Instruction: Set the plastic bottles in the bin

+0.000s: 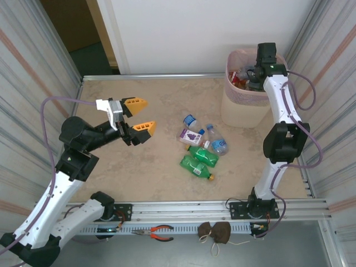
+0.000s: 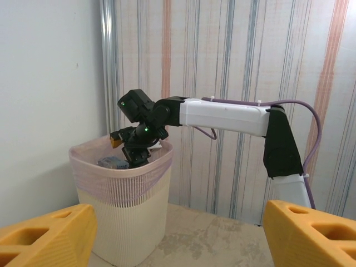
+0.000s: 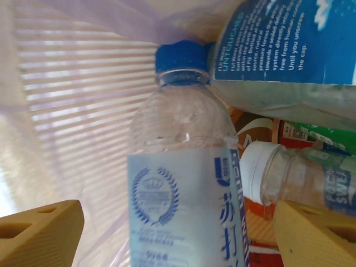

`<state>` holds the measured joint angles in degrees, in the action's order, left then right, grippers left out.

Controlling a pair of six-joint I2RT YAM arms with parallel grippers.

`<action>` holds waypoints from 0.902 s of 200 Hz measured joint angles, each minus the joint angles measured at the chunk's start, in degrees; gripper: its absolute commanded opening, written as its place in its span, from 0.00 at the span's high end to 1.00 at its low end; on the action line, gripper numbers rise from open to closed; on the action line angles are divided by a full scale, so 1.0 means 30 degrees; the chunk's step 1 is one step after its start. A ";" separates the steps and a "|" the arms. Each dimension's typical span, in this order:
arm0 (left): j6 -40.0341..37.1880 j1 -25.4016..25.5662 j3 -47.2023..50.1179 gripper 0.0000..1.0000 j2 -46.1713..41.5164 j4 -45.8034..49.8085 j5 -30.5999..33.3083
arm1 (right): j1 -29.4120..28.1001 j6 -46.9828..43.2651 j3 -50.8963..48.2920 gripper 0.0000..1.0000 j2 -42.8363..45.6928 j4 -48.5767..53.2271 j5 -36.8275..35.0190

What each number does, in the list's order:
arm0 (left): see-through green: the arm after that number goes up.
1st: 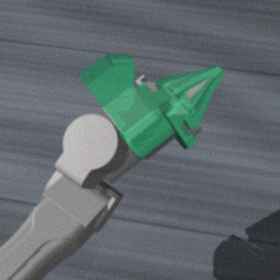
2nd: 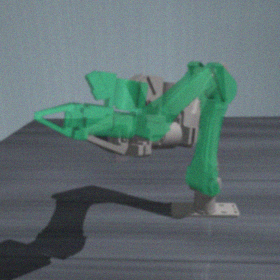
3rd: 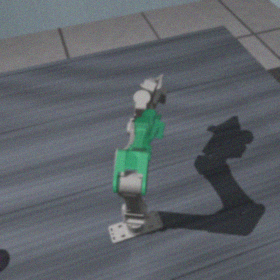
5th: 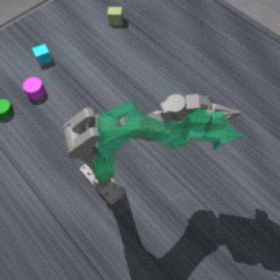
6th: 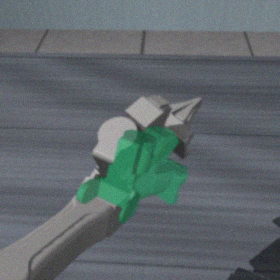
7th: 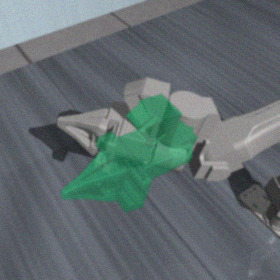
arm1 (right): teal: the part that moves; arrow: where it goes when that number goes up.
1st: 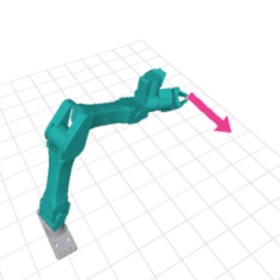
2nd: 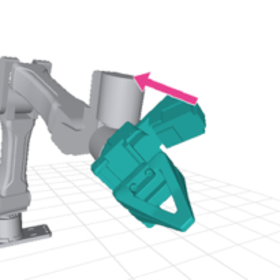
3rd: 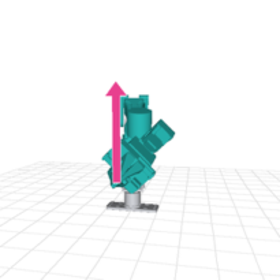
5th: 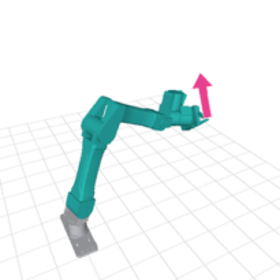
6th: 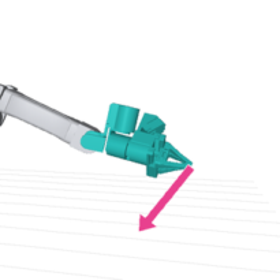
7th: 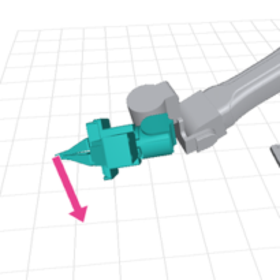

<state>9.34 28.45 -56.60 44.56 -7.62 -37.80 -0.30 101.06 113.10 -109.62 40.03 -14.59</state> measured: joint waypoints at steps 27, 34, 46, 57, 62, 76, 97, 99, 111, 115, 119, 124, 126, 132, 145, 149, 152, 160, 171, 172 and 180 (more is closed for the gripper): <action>0.0197 0.0000 0.0000 0.21 0.0182 -0.0284 0.0000 | 0.0000 -0.1319 -0.0007 0.16 0.1180 -0.0219 0.0219; 0.0277 0.0000 0.0000 0.21 0.0240 -0.0393 0.0000 | 0.0007 -0.1800 -0.0007 0.17 0.1457 -0.0488 0.0466; 0.0350 0.0000 0.0000 0.22 0.0313 -0.0503 -0.0007 | 0.0073 -0.2572 -0.0007 0.20 0.1778 -0.1078 0.1064; 0.0401 0.0000 0.0000 0.22 0.0357 -0.0554 -0.0007 | 0.0124 -0.3446 -0.0015 0.21 0.1880 -0.1829 0.1807; 0.0408 0.0000 0.0000 0.22 0.0364 -0.0554 -0.0007 | 0.0160 -0.3854 -0.0022 0.21 0.1880 -0.2280 0.2208; 0.0408 0.0000 0.0000 0.22 0.0386 -0.0561 -0.0007 | 0.0270 -0.4561 -0.0036 0.22 0.1763 -0.3271 0.3257; 0.0408 0.0000 0.0000 0.21 0.0401 -0.0554 -0.0007 | 0.0459 -0.5231 -0.0007 0.23 0.1180 -0.4860 0.5034; 0.0408 0.0000 0.0000 0.21 0.0401 -0.0561 -0.0007 | 0.0481 -0.5253 0.0015 0.23 0.1100 -0.5020 0.5224; 0.0408 0.0000 0.0000 0.21 0.0401 -0.0561 0.0000 | 0.0532 -0.5384 0.0350 0.23 0.0342 -0.5712 0.6229; 0.0408 0.0000 0.0000 0.22 0.0401 -0.0561 0.0000 | 0.0561 -0.5421 0.0510 0.23 0.0000 -0.5952 0.6550; 0.0408 0.0000 0.0000 0.21 0.0401 -0.0554 0.0000 | 0.0612 -0.5435 0.0692 0.24 -0.0313 -0.6164 0.6870; 0.0408 0.0000 0.0000 0.22 0.0393 -0.0554 0.0000 | 0.0612 -0.5435 0.0918 0.24 -0.0707 -0.6360 0.7220; 0.0408 0.0000 0.0000 0.21 0.0401 -0.0554 0.0000 | 0.0619 -0.5442 0.1005 0.24 -0.0874 -0.6462 0.7344; 0.0408 0.0000 0.0000 0.21 0.0393 -0.0554 0.0000 | 0.0663 -0.5442 0.1231 0.24 -0.1311 -0.6615 0.7679; 0.0401 0.0000 0.0000 0.21 0.0386 -0.0546 0.0007 | 0.0743 -0.5566 0.1421 0.24 -0.1996 -0.6980 0.8255; 0.0401 -0.0007 0.0000 0.21 0.0379 -0.0539 0.0015 | 0.0772 -0.5581 0.1421 0.24 -0.2113 -0.6929 0.8313; 0.0401 -0.0007 0.0000 0.21 0.0372 -0.0532 0.0022 | 0.0787 -0.5639 0.1413 0.24 -0.2200 -0.6856 0.8327; 0.0401 0.0000 0.0000 0.21 0.0342 -0.0532 0.0073 | 0.0867 -0.5785 0.1311 0.24 -0.2324 -0.6725 0.8327; 0.0401 -0.0007 0.0007 0.21 0.0284 -0.0532 0.0146 | 0.1013 -0.5938 0.0882 0.24 -0.2310 -0.6725 0.8298; 0.0401 -0.0015 0.0007 0.21 0.0284 -0.0532 0.0146 | 0.1035 -0.5938 0.0816 0.24 -0.2302 -0.6717 0.8291; 0.0393 -0.0080 0.0015 0.21 0.0248 -0.0539 0.0146 | 0.1173 -0.6011 0.0335 0.24 -0.2171 -0.6834 0.8182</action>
<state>10.52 28.21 -56.55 45.30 -9.23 -37.36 3.22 83.02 114.10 -116.14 19.53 9.96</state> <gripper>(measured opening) 0.788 0.763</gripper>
